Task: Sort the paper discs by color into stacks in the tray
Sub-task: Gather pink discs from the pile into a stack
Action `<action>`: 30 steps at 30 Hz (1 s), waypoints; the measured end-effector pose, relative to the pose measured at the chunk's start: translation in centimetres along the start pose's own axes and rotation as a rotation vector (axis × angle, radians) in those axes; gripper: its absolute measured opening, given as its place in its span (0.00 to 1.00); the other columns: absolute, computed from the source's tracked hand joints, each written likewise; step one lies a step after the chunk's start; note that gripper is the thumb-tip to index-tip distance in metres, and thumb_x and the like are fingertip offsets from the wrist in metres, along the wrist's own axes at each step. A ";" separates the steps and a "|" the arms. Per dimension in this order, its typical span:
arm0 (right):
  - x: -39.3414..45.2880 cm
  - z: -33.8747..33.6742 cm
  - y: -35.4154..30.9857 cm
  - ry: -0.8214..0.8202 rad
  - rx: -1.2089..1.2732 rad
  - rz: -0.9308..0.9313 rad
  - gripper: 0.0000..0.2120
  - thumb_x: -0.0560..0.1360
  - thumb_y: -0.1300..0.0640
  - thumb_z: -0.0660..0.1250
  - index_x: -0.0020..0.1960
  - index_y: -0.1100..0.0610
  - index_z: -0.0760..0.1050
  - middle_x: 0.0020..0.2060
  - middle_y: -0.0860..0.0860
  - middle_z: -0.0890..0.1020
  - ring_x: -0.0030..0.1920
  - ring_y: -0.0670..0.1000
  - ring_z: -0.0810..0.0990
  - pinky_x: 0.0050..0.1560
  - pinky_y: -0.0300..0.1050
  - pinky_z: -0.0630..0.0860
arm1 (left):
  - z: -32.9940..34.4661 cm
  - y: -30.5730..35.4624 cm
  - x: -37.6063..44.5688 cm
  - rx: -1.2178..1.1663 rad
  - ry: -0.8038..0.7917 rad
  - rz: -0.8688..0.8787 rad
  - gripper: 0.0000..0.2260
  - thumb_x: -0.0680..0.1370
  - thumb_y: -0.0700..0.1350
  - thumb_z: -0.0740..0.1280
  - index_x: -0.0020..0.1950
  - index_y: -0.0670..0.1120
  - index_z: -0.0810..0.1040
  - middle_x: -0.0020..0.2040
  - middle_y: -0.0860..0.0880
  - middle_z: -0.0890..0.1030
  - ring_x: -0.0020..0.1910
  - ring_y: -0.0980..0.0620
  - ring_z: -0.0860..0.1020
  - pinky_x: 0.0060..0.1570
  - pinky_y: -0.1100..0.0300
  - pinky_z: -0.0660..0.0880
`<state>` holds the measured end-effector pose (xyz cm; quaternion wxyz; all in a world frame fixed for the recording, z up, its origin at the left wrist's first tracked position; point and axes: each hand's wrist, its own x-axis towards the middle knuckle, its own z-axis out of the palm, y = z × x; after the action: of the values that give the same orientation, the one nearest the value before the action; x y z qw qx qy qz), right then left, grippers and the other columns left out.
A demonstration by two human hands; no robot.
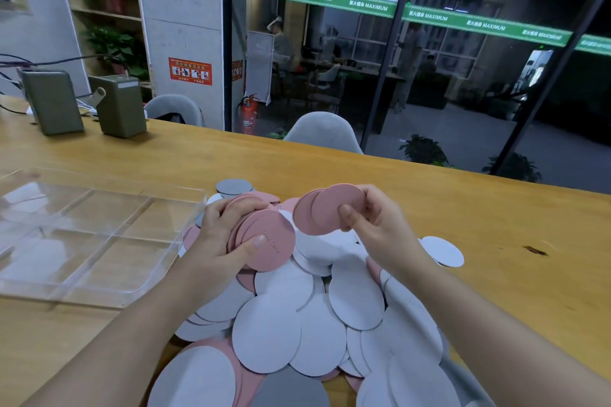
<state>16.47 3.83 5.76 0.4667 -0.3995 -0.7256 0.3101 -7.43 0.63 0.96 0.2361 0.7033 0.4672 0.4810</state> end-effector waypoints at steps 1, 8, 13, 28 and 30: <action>-0.4 0.2 -0.2 -0.016 0.041 -0.007 0.09 0.77 0.65 0.63 0.49 0.51 0.74 0.38 0.46 0.80 0.37 0.43 0.77 0.39 0.35 0.72 | 0.0 -0.1 0.0 -0.001 -0.003 0.004 0.20 0.66 0.63 0.61 0.58 0.71 0.69 0.67 0.54 0.66 0.65 0.72 0.59 0.54 0.85 0.55; -1.5 2.6 -0.7 -0.116 -0.165 0.009 0.11 0.73 0.62 0.69 0.43 0.48 0.70 0.42 0.43 0.76 0.43 0.41 0.74 0.40 0.35 0.73 | -0.1 -0.5 0.1 -0.016 -0.030 -0.004 0.19 0.67 0.64 0.60 0.58 0.73 0.68 0.68 0.53 0.65 0.69 0.68 0.56 0.56 0.85 0.54; -1.4 4.7 -1.3 -0.109 -0.312 -0.122 0.10 0.70 0.61 0.72 0.44 0.53 0.71 0.38 0.41 0.73 0.40 0.38 0.71 0.39 0.30 0.66 | -0.1 -0.4 0.2 0.037 -0.034 -0.009 0.21 0.65 0.66 0.63 0.58 0.74 0.66 0.68 0.53 0.65 0.68 0.69 0.56 0.56 0.85 0.54; 7.4 3.0 3.8 -0.303 -0.650 0.209 0.18 0.79 0.59 0.57 0.69 0.51 0.68 0.65 0.53 0.69 0.68 0.50 0.66 0.63 0.43 0.65 | -0.3 0.7 -0.3 -0.066 -0.010 -0.084 0.21 0.64 0.60 0.67 0.57 0.68 0.73 0.63 0.59 0.65 0.63 0.64 0.66 0.51 0.42 0.77; 8.2 3.2 3.3 -0.441 -0.682 0.296 0.23 0.78 0.59 0.57 0.72 0.49 0.63 0.65 0.54 0.66 0.68 0.51 0.64 0.64 0.46 0.66 | -0.3 0.6 -0.3 -0.062 -0.009 -0.085 0.21 0.64 0.60 0.66 0.57 0.69 0.73 0.63 0.59 0.65 0.63 0.64 0.66 0.51 0.46 0.78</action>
<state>12.47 12.37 5.40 0.0922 -0.5547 -0.8039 0.1938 -7.46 0.09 1.45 0.2799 0.6774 0.4805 0.4816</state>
